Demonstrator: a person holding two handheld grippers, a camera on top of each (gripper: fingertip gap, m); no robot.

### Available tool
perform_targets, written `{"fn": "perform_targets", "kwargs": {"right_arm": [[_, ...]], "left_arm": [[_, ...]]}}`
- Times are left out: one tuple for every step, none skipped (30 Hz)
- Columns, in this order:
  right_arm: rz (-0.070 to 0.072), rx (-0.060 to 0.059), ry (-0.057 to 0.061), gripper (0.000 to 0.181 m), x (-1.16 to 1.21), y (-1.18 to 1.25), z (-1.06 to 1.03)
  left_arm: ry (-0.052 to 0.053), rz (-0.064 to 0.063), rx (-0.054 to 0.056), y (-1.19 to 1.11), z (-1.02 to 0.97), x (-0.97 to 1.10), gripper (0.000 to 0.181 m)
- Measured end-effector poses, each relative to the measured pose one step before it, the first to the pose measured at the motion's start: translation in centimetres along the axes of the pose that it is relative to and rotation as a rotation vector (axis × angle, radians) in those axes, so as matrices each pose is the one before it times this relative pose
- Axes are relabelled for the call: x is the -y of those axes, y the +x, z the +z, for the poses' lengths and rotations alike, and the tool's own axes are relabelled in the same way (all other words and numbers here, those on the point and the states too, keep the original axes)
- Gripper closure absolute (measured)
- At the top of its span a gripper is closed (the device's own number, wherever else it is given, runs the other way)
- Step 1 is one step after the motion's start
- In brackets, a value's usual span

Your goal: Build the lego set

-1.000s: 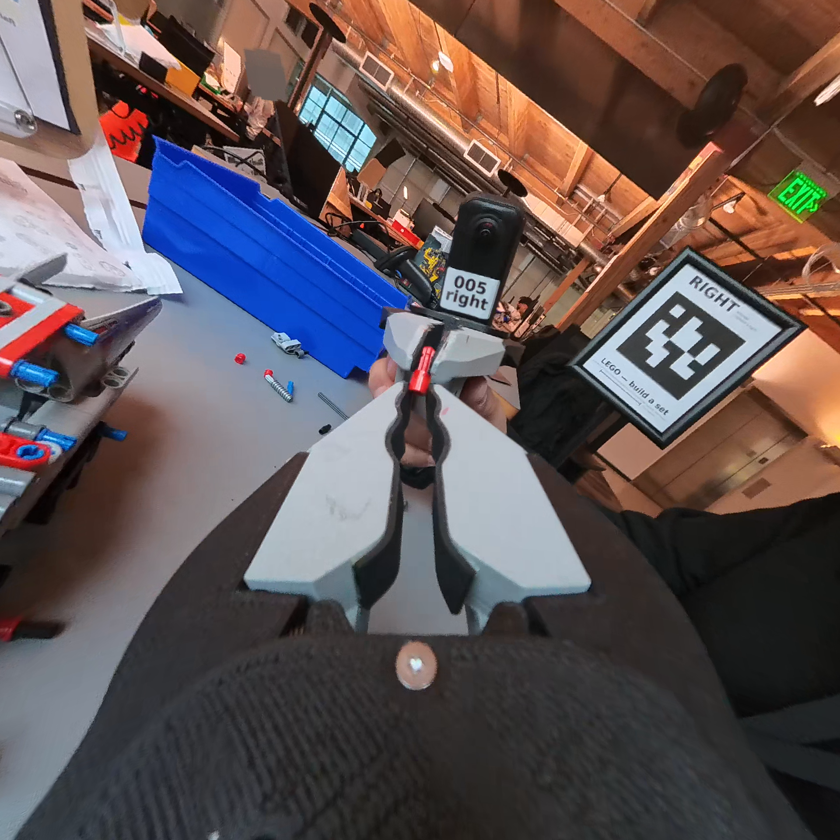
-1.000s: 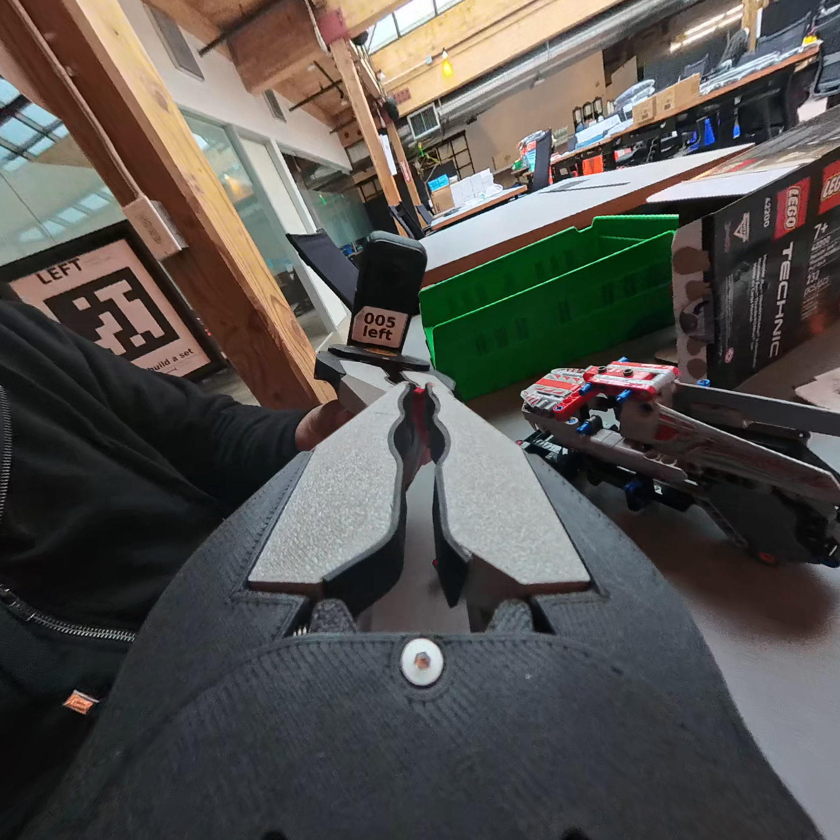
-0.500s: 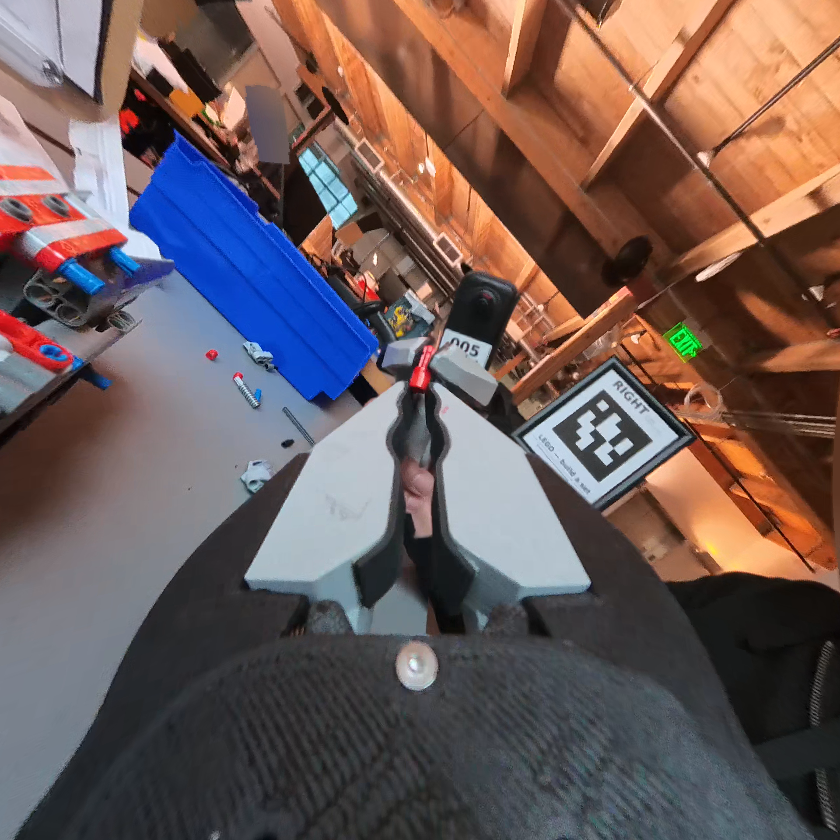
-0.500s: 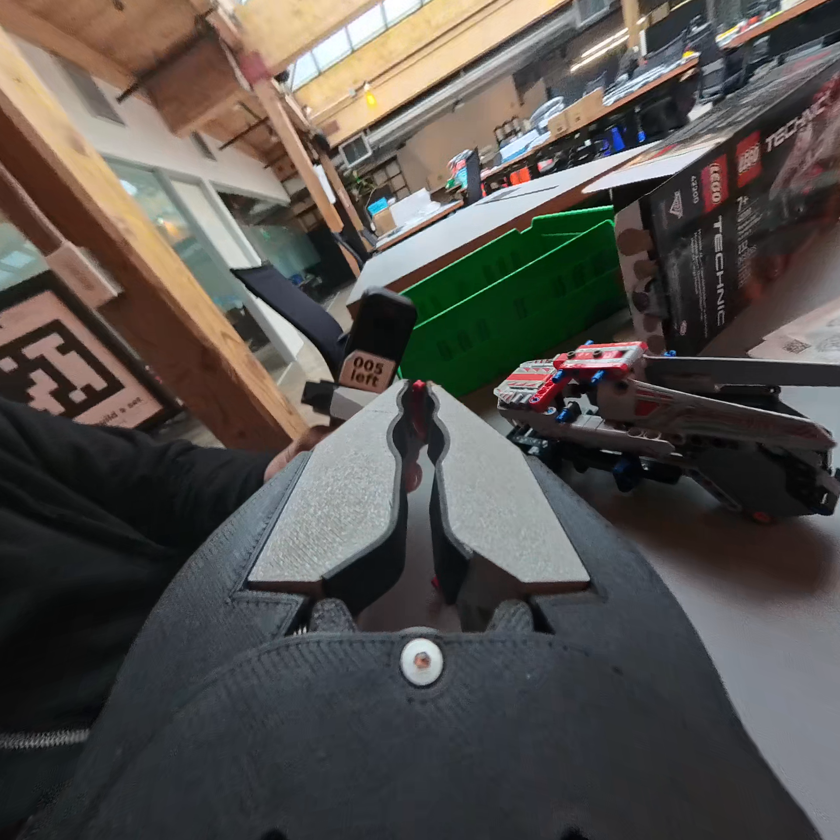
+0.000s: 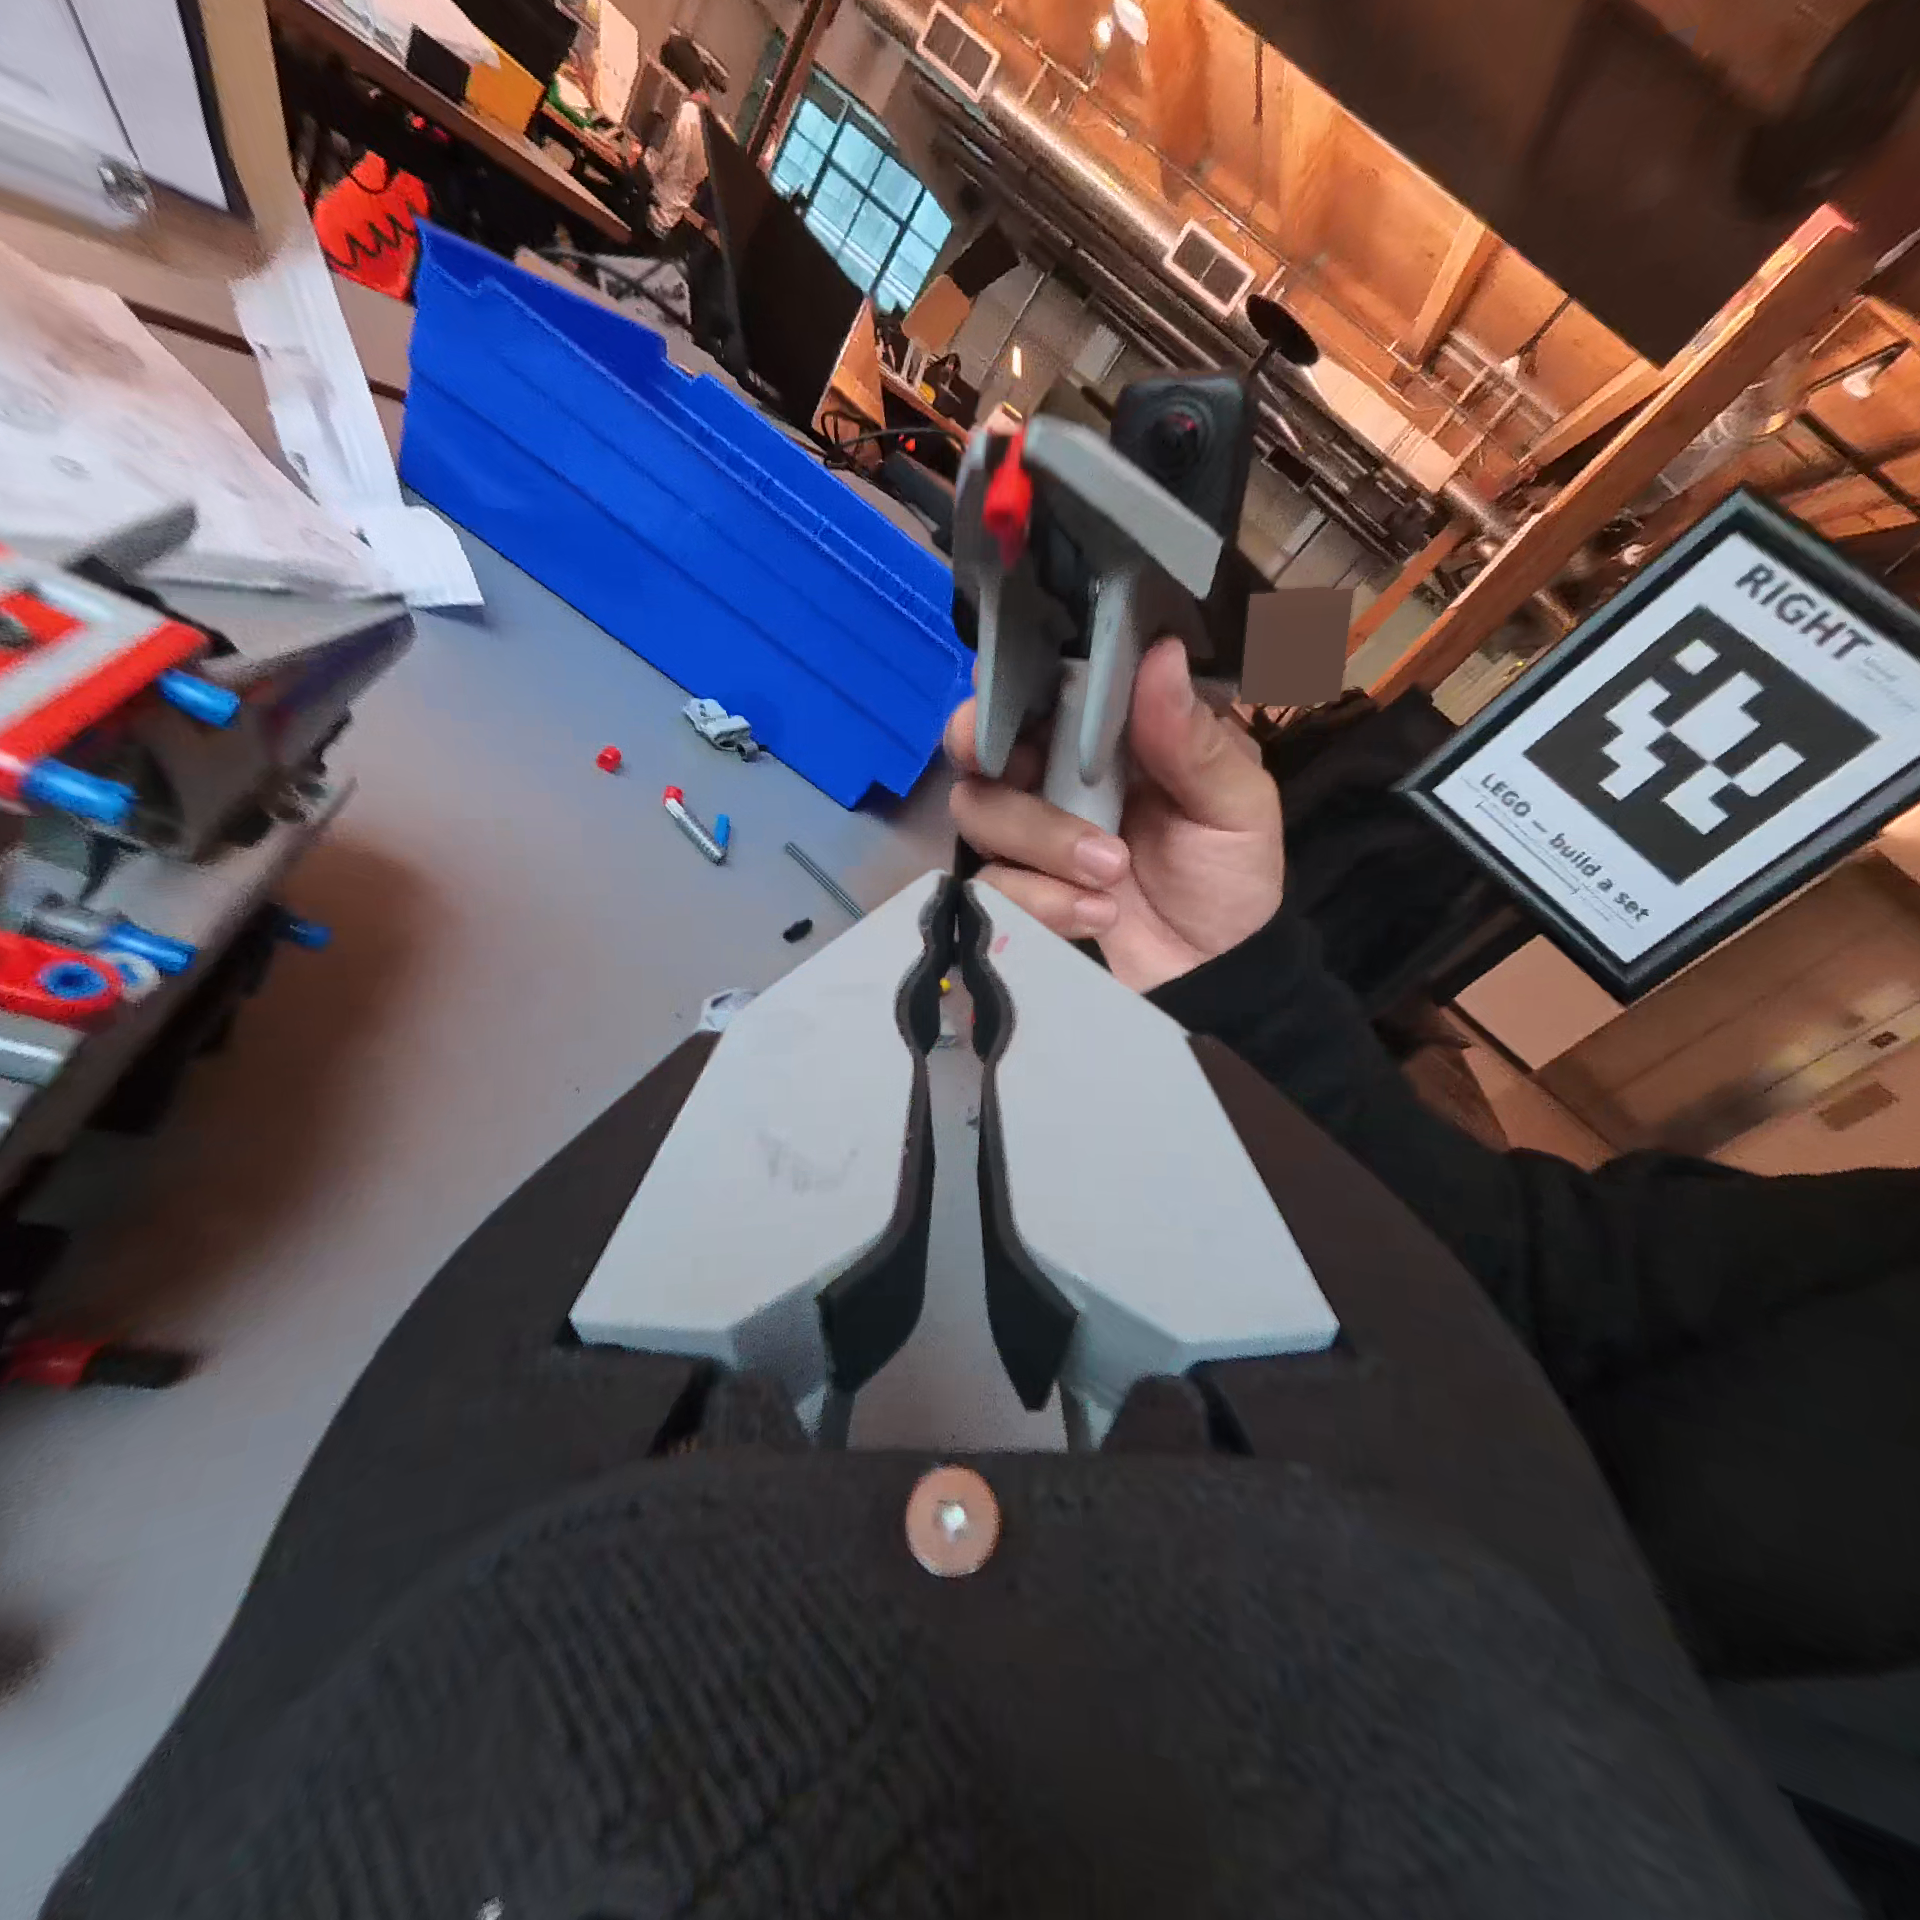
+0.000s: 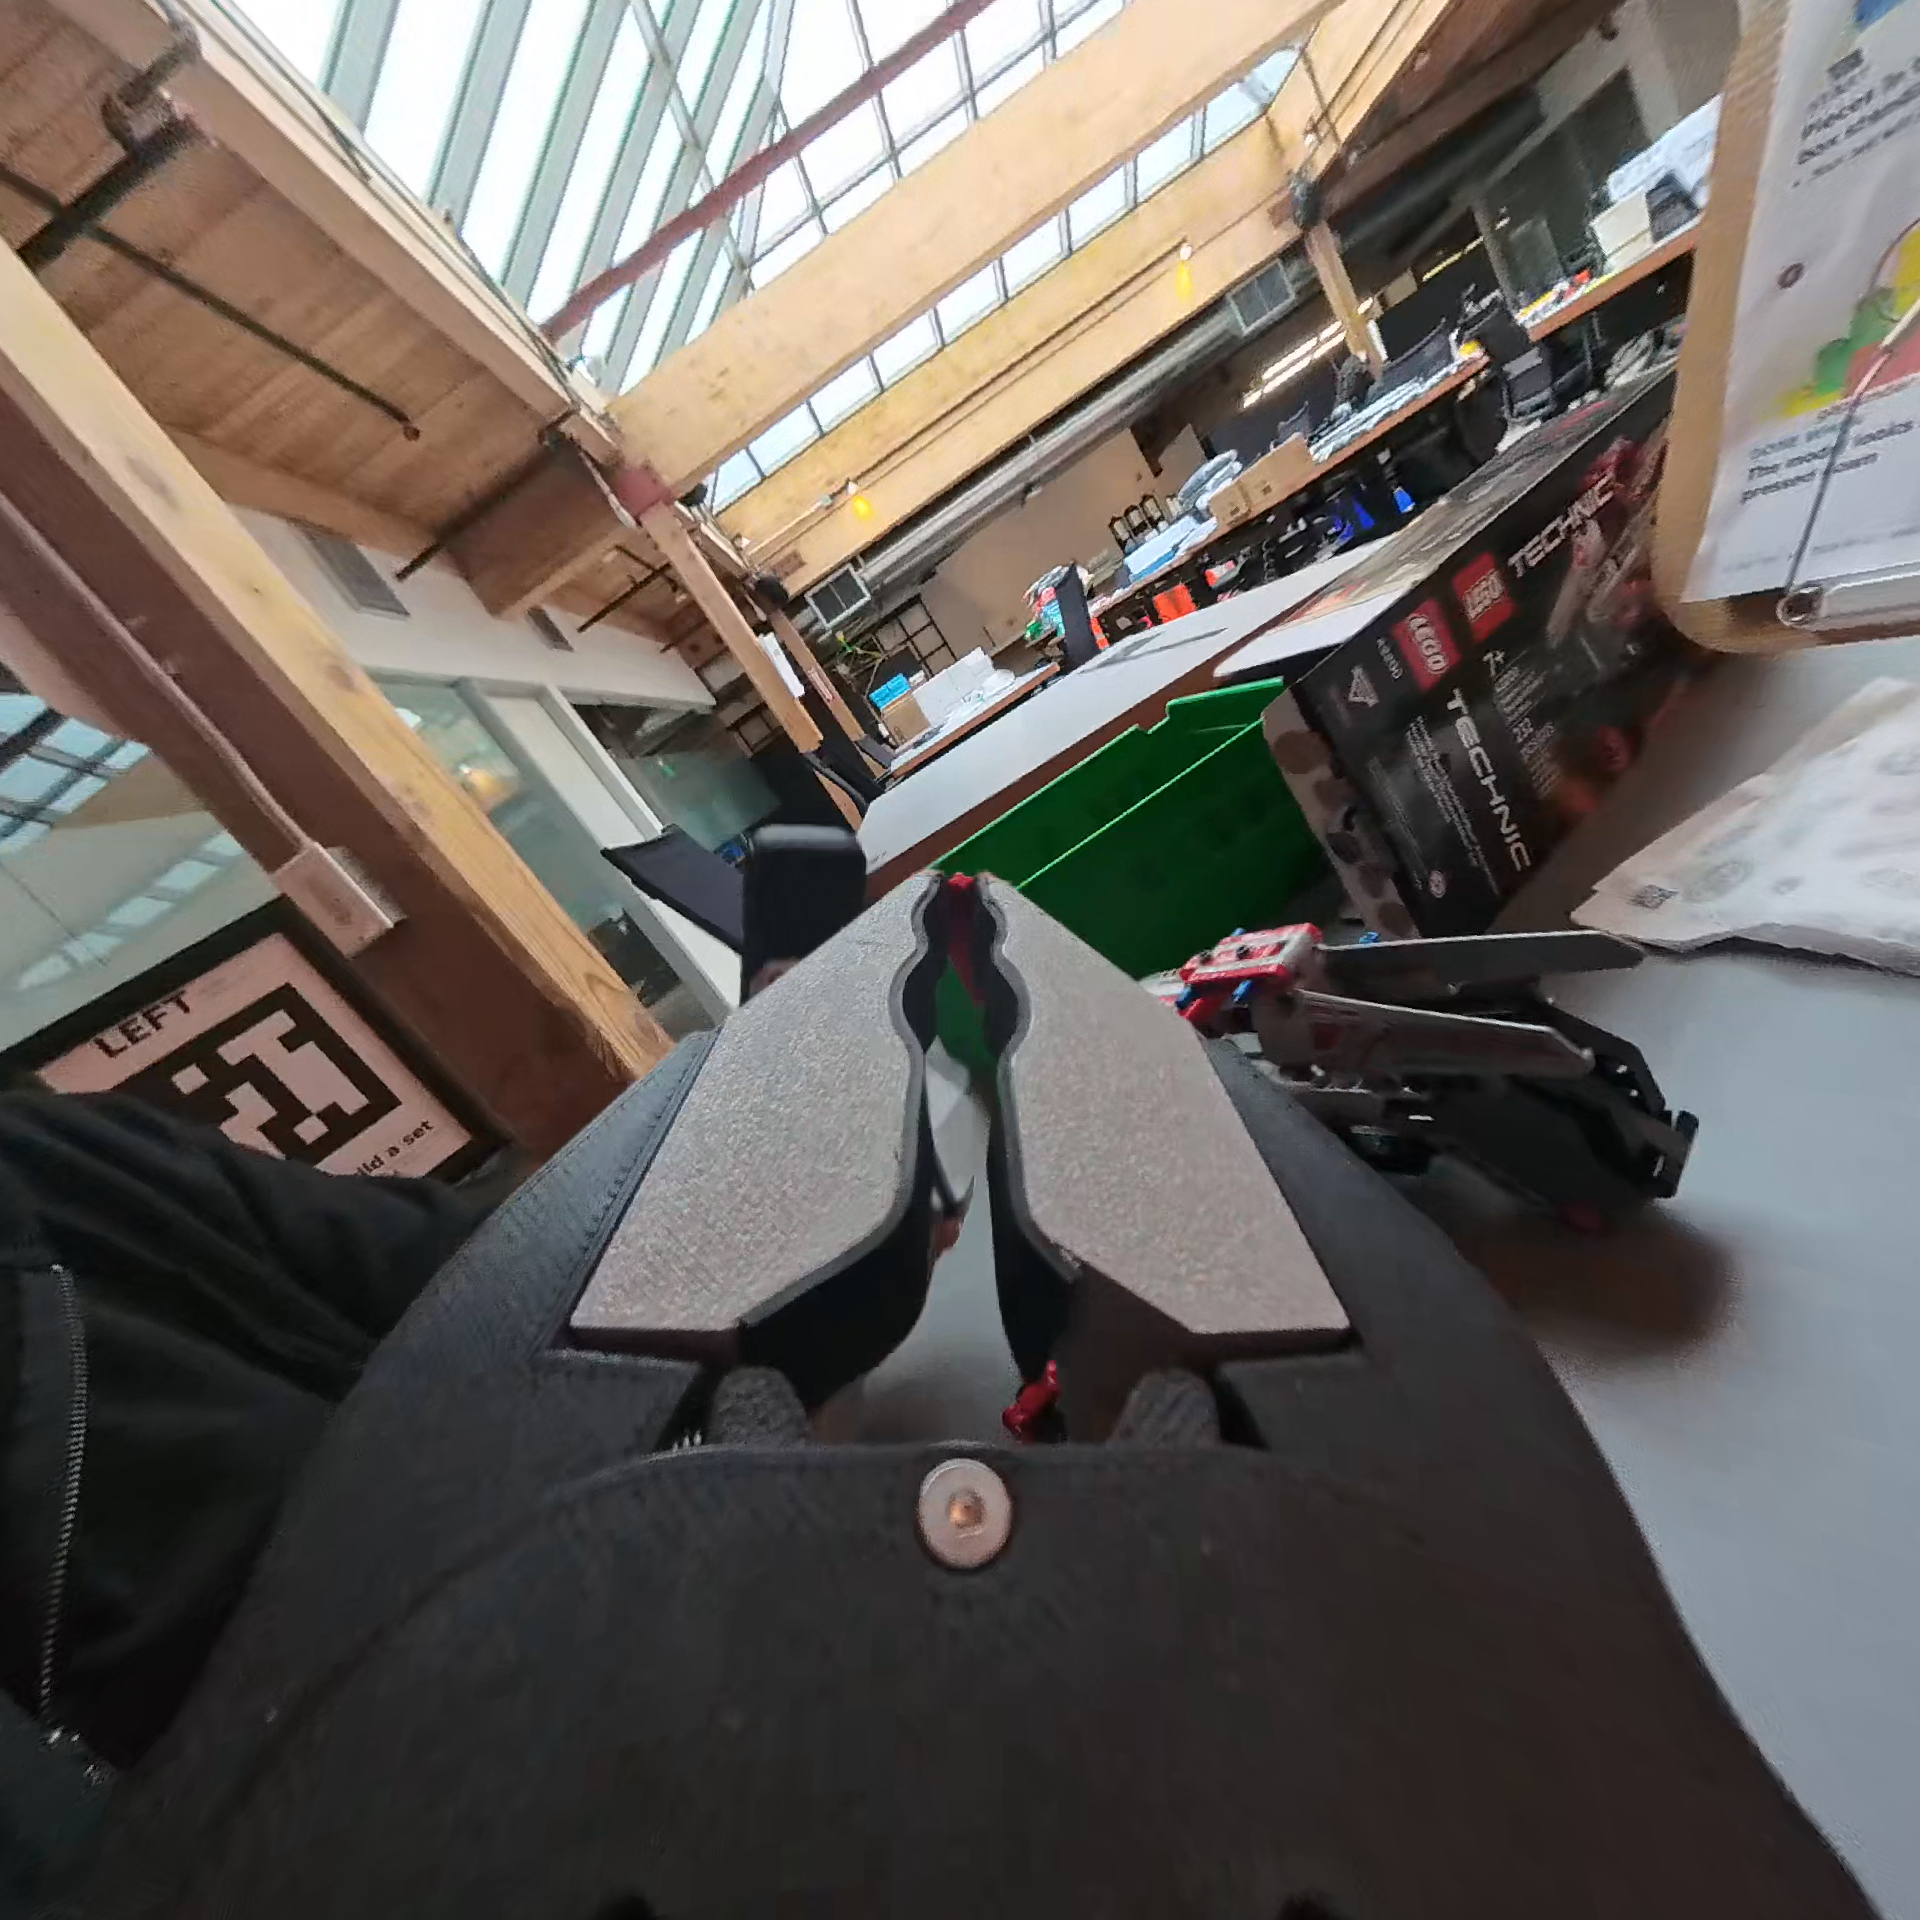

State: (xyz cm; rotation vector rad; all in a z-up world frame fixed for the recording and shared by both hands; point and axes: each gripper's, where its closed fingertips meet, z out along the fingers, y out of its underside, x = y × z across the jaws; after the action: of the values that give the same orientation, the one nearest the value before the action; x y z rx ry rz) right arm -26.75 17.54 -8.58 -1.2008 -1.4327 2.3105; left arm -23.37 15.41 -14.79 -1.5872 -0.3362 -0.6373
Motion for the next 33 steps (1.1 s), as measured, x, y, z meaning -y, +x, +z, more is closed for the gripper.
{"fn": "perform_targets", "kwargs": {"right_arm": [[-0.0017,0.0129,-0.0021,0.181,-0.237,-0.385,0.263],[-0.0024,0.0207,-0.0023,0.181,-0.316,-0.563,0.366],[0.0010,0.0209,-0.0086,0.181,-0.461,-0.567,0.481],[0.0043,0.0175,-0.0053,0.181,-0.461,-0.506,0.537],[0.0102,0.0228,-0.0008,0.181,-0.428,-0.520,0.551],[0.0193,0.0281,0.0009,0.181,-0.399,-0.484,0.525],[0.0242,0.0236,0.0025,0.181,-0.398,-0.319,0.461],[0.0239,0.0164,0.0028,0.181,-0.387,-0.141,0.372],[0.0178,0.0070,0.0037,0.181,-0.372,0.033,0.275],[0.0058,-0.0063,0.0051,0.181,-0.325,0.201,0.170],[-0.0023,-0.0103,0.0097,0.181,-0.177,0.230,0.090],[0.0013,-0.0050,0.0098,0.181,-0.044,0.138,0.006],[0.0073,0.0029,0.0037,0.181,-0.044,0.032,0.011],[0.0073,0.0070,0.0024,0.181,-0.023,-0.036,0.011],[0.0023,0.0009,0.0035,0.181,0.016,0.014,-0.009],[-0.0069,-0.0042,0.0016,0.181,0.009,0.041,-0.017],[-0.0115,-0.0044,-0.0041,0.181,-0.048,0.038,0.010],[-0.0048,-0.0020,-0.0074,0.181,-0.053,0.010,0.017],[0.0020,0.0020,-0.0062,0.181,-0.048,-0.018,0.039],[0.0025,0.0019,-0.0046,0.181,-0.069,-0.032,0.038],[0.0022,-0.0027,-0.0077,0.181,-0.106,0.012,0.023],[0.0061,-0.0043,-0.0120,0.181,-0.117,0.011,-0.023],[0.0087,-0.0014,-0.0087,0.181,-0.013,-0.097,-0.007],[-0.0013,-0.0018,0.0036,0.181,0.116,-0.244,0.036],[-0.0171,-0.0099,0.0121,0.181,0.161,-0.286,0.058],[-0.0179,-0.0143,0.0158,0.181,0.185,-0.214,0.010],[0.0089,-0.0056,0.0285,0.181,0.326,-0.128,-0.080],[0.0375,0.0056,0.0286,0.181,0.339,0.043,-0.192],[0.0404,0.0132,0.0167,0.181,0.162,0.130,-0.154],[0.0303,0.0078,0.0115,0.181,0.035,0.215,-0.094],[0.0169,-0.0045,0.0091,0.181,-0.004,0.264,-0.055],[-0.0011,-0.0023,0.0033,0.181,-0.057,0.067,0.065],[-0.0143,-0.0013,-0.0086,0.181,-0.060,-0.050,0.102]], "left_arm": [[0.0053,0.0046,-0.0090,0.182,-0.220,0.584,0.181],[0.0124,0.0028,-0.0236,0.371,-0.210,0.631,0.172],[0.0199,-0.0019,-0.0105,0.190,-0.223,0.610,0.172],[0.0206,-0.0010,-0.0046,0.108,-0.208,0.490,0.172],[0.0155,-0.0015,-0.0079,0.122,-0.187,0.324,0.168],[0.0111,-0.0070,-0.0141,0.211,-0.139,0.190,0.168],[0.0086,-0.0077,-0.0189,0.268,-0.119,0.129,0.168],[0.0141,-0.0039,-0.0236,0.357,-0.135,0.231,0.166],[0.0158,-0.0028,-0.0153,0.258,-0.147,0.273,0.163],[0.0144,-0.0002,-0.0096,0.201,-0.165,0.282,0.165],[0.0015,0.0048,-0.0046,0.132,-0.158,0.084,0.167],[-0.0060,0.0063,0.0083,-0.088,-0.042,-0.074,0.168],[-0.0003,0.0005,0.0022,-0.029,-0.043,-0.013,0.171],[0.0068,-0.0019,-0.0023,0.031,-0.061,0.054,0.174],[0.0016,-0.0026,-0.0005,-0.023,0.017,-0.020,0.174],[0.0031,-0.0085,-0.0038,-0.018,0.024,0.012,0.174],[0.0037,-0.0130,-0.0046,-0.047,-0.035,0.026,0.175],[0.0039,-0.0099,-0.0046,-0.059,-0.022,-0.003,0.176],[0.0080,-0.0057,-0.0099,0.039,-0.063,0.018,0.176],[0.0103,-0.0003,-0.0063,0.045,-0.050,0.017,0.176],[0.0023,0.0145,-0.0001,0.073,-0.088,-0.086,0.177],[-0.0049,0.0202,0.0179,-0.058,-0.078,-0.128,0.178],[-0.0021,0.0131,0.0103,0.101,-0.017,-0.034,0.178],[0.0163,0.0057,-0.0040,0.298,0.006,0.154,0.179],[0.0229,0.0010,-0.0089,0.311,0.020,0.209,0.179],[0.0162,-0.0060,-0.0089,0.220,0.036,0.124,0.179],[0.0165,-0.0103,-0.0102,0.202,0.014,0.121,0.179],[0.0163,-0.0118,-0.0023,0.053,0.005,0.107,0.179],[0.0039,-0.0119,0.0029,-0.107,0.071,-0.045,0.179],[0.0037,-0.0173,-0.0015,-0.166,0.027,-0.052,0.179],[0.0011,-0.0163,0.0018,-0.283,-0.054,-0.063,0.179],[0.0056,-0.0076,-0.0060,-0.062,-0.069,0.002,0.180],[0.0045,-0.0022,-0.0038,0.061,-0.099,0.067,0.180]]}}
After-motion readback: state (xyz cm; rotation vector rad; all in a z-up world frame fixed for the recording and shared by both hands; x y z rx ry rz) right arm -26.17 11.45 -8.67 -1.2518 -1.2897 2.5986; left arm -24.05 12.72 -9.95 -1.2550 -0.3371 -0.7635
